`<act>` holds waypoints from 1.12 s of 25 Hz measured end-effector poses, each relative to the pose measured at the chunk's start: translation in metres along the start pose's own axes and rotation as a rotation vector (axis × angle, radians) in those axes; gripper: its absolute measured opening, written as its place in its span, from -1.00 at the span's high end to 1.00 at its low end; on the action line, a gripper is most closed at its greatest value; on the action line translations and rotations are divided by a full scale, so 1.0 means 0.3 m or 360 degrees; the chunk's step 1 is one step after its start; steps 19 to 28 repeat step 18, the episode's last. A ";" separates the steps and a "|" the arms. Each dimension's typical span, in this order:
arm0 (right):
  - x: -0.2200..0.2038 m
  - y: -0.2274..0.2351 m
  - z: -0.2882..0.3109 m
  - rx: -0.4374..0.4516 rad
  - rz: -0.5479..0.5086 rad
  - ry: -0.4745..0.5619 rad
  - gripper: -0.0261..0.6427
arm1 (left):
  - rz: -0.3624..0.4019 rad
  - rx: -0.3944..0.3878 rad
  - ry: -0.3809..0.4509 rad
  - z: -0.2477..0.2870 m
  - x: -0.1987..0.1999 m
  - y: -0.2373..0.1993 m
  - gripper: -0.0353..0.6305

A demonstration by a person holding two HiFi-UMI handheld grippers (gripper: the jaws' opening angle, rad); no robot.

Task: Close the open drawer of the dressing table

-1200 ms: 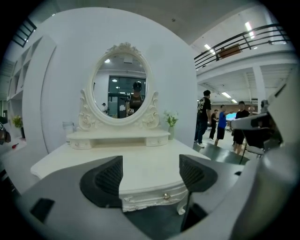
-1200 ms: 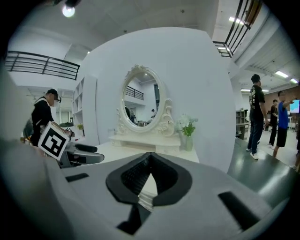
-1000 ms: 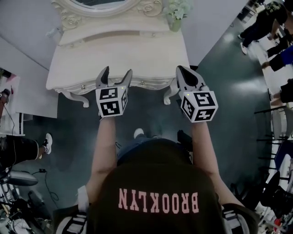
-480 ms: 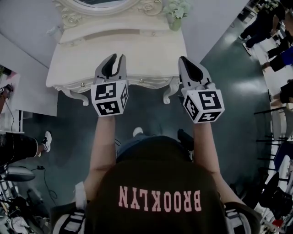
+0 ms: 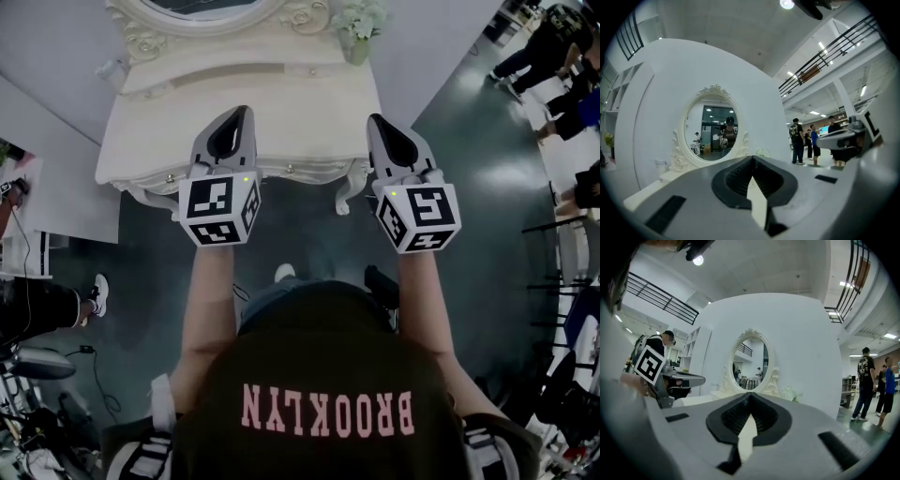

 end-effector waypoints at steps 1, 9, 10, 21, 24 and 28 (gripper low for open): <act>0.000 0.000 -0.001 -0.0001 -0.0002 0.0000 0.93 | -0.0003 -0.0003 0.0007 -0.003 0.005 0.000 0.88; 0.003 -0.007 -0.022 -0.0011 -0.0023 -0.0008 0.93 | 0.0003 -0.0028 0.0021 -0.025 0.025 0.007 0.88; 0.002 -0.008 -0.024 -0.0010 -0.0027 -0.0010 0.93 | 0.0003 -0.0033 0.0022 -0.027 0.025 0.009 0.88; -0.005 -0.017 -0.041 -0.0008 -0.0045 -0.0013 0.93 | 0.0033 -0.0079 0.0026 -0.039 0.031 0.035 0.88; -0.005 -0.017 -0.041 -0.0008 -0.0045 -0.0013 0.93 | 0.0033 -0.0079 0.0026 -0.039 0.031 0.035 0.88; -0.005 -0.017 -0.041 -0.0008 -0.0045 -0.0013 0.93 | 0.0033 -0.0079 0.0026 -0.039 0.031 0.035 0.88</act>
Point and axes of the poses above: the fingertips, and each gripper's own axes: z forward along the fingers, y to its right, x out of its top, the point moved 4 cm from there along -z, backward along the fingers, and after that the axes turned 8 degrees about -y, right-handed, at the moved point
